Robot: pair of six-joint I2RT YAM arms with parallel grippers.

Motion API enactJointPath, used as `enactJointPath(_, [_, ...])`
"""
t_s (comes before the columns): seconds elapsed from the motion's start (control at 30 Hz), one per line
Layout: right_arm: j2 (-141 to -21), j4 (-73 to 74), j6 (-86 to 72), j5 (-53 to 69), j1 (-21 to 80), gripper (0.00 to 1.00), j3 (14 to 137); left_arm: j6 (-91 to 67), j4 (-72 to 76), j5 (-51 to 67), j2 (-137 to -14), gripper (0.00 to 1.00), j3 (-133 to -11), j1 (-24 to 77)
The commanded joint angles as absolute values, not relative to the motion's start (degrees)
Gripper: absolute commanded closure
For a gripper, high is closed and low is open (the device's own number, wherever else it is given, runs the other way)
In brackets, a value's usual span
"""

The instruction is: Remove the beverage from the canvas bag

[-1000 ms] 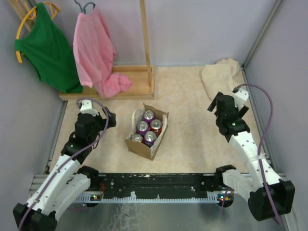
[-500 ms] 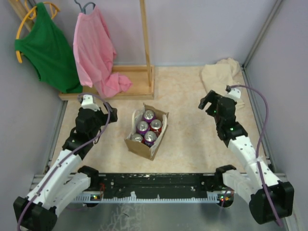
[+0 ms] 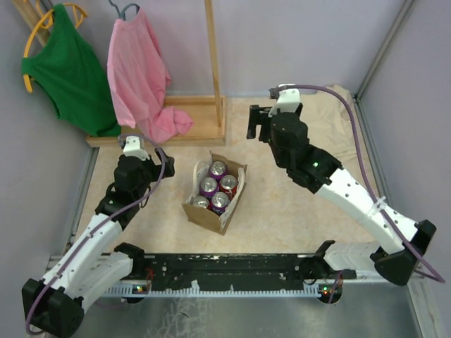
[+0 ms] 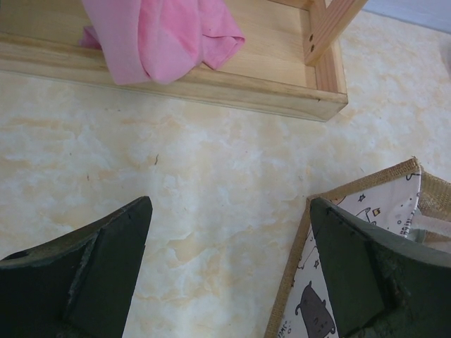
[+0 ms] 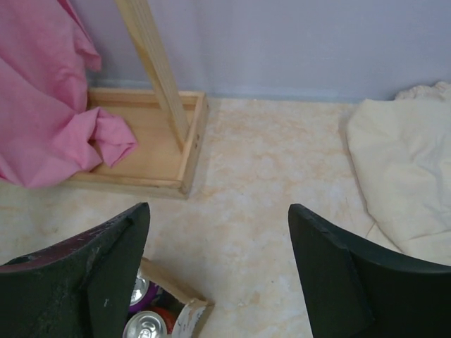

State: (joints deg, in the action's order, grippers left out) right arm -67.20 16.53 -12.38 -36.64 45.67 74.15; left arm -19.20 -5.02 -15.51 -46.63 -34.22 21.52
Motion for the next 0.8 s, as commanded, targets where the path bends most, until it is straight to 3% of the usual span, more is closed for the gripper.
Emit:
enactJointPath(0.0, [-72.2, 18.2, -8.5, -37.1, 49.0, 0.24, 80.7, -18.3, -3.9, -15.1, -45.6, 0.0, -35.3, 21.8])
enactJointPath(0.13, [-77.9, 19.3, -7.2, -35.6, 53.2, 0.47, 85.1, -18.3, -4.5, -15.4, -44.5, 0.0, -35.0, 21.7])
enactJointPath(0.33, [-83.8, 24.5, -11.2, -33.9, 56.3, 0.46, 87.9, -18.6, -4.9, -15.9, -42.9, 0.0, -34.0, 21.6])
enactJointPath(0.77, [-88.0, 27.6, -21.0, -23.6, 57.2, 0.46, 82.0, -18.3, -4.3, -14.7, -47.3, 0.0, -34.7, 21.7])
